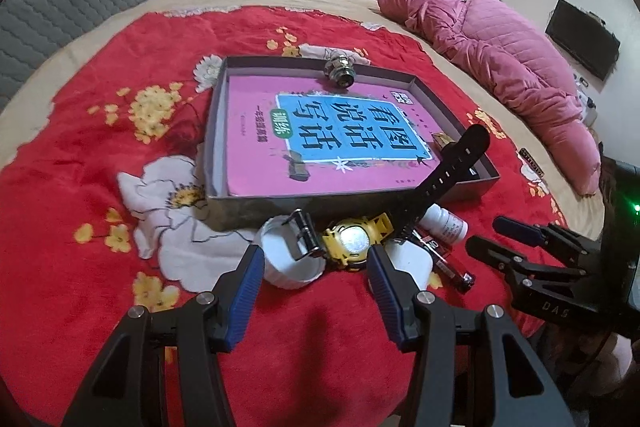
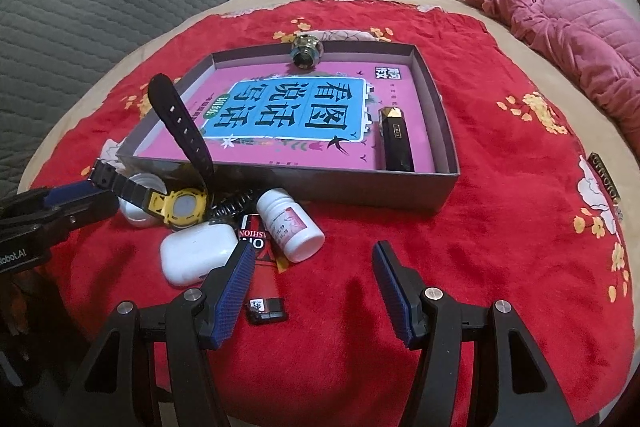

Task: Organize rigid objects
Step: 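Move both grippers back over the remaining items beside the box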

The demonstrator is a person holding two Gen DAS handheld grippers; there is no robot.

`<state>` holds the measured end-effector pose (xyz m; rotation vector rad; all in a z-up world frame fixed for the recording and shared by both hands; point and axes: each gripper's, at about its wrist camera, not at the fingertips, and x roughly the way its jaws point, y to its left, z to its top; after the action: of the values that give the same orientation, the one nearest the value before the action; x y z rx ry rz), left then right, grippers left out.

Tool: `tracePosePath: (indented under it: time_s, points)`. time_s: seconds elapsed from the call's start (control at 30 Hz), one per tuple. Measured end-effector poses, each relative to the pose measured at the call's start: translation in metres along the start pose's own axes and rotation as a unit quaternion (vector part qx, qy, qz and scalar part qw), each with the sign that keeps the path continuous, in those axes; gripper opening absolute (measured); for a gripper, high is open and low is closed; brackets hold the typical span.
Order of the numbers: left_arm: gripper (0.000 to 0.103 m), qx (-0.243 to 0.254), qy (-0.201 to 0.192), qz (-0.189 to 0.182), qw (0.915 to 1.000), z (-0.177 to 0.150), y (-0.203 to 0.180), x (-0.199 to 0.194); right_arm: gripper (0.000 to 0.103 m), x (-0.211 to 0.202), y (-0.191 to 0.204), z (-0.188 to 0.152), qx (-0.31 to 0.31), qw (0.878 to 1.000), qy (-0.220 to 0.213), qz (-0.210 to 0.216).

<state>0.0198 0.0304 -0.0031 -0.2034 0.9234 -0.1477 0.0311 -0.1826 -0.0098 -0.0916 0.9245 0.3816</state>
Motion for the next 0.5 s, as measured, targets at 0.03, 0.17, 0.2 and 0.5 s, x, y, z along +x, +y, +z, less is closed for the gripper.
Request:
tracePosePath:
  time_s: [0.03,0.17,0.2,0.5]
  points:
    - [0.053,-0.005,0.003,-0.004,1.0,0.0,0.001,0.004,0.063,0.001,0.0,0.0,0.0,1.0,0.0,0.0]
    - [0.052,-0.022,0.005,-0.021,0.9995,0.001,0.004,0.011,0.063,0.004,0.0,0.0,-0.003,1.0,-0.001,0.0]
    - [0.047,-0.025,0.005,-0.025,0.9994,0.002,0.005,0.012,0.063,0.005,0.0,0.001,-0.002,1.0,0.0,0.0]
    - [0.022,-0.031,-0.004,-0.031,0.999,0.007,0.0,0.022,0.063,0.012,0.0,0.003,-0.004,1.0,0.0,-0.002]
